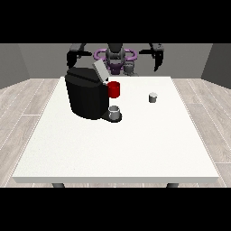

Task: Insert the coffee pod into the coffee machine and close the lid

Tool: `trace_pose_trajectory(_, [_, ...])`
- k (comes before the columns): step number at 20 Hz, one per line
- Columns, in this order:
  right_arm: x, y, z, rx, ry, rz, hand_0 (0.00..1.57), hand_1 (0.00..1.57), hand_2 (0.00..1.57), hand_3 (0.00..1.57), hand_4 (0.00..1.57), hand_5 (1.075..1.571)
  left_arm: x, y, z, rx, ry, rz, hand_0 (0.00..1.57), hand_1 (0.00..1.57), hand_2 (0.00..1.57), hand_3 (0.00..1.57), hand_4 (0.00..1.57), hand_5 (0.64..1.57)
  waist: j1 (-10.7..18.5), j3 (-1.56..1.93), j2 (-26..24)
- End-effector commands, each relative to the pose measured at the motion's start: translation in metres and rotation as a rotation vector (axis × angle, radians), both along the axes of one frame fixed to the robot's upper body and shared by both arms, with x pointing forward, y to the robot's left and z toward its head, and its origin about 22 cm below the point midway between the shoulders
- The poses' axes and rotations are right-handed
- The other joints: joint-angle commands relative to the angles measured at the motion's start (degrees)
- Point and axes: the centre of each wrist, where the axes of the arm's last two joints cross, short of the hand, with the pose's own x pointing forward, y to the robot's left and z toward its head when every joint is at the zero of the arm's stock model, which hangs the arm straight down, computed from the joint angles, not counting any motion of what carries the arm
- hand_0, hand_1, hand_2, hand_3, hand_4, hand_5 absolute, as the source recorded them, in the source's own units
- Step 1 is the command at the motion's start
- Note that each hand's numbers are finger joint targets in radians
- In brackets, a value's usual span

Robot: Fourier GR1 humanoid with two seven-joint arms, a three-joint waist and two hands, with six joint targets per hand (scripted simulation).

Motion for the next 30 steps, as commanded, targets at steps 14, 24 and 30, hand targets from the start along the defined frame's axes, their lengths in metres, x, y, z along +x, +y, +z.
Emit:
trace_pose_trajectory(14, [0.03, 0.035, 0.03, 0.022, -0.223, 0.116, 0.0, 0.0, 0.0, 0.0, 0.4, 1.571, 0.053, 0.077, 0.019, 0.53, -0.002, 0.107, 0.0, 0.0, 0.0, 0.0, 0.0, 1.571, -7.7, -0.04, 12.3])
trace_pose_trajectory(24, [0.047, 0.032, 0.049, -0.021, -0.19, 0.103, 0.0, 0.0, 0.0, 0.0, 0.51, 1.571, 0.081, 0.128, 0.043, 0.702, 0.067, 0.124, 0.0, 0.0, 0.0, 0.0, 0.0, 1.571, -9.1, -0.04, 17.6])
trace_pose_trajectory(30, [0.055, 0.045, 0.043, -0.012, -0.232, 0.09, 0.0, 0.0, 0.0, 0.0, 0.52, 1.571, 0.102, 0.122, 0.048, 0.778, 0.142, 0.13, 0.0, 0.0, 0.0, 0.0, 0.0, 1.571, -10.3, -0.03, 20.5])
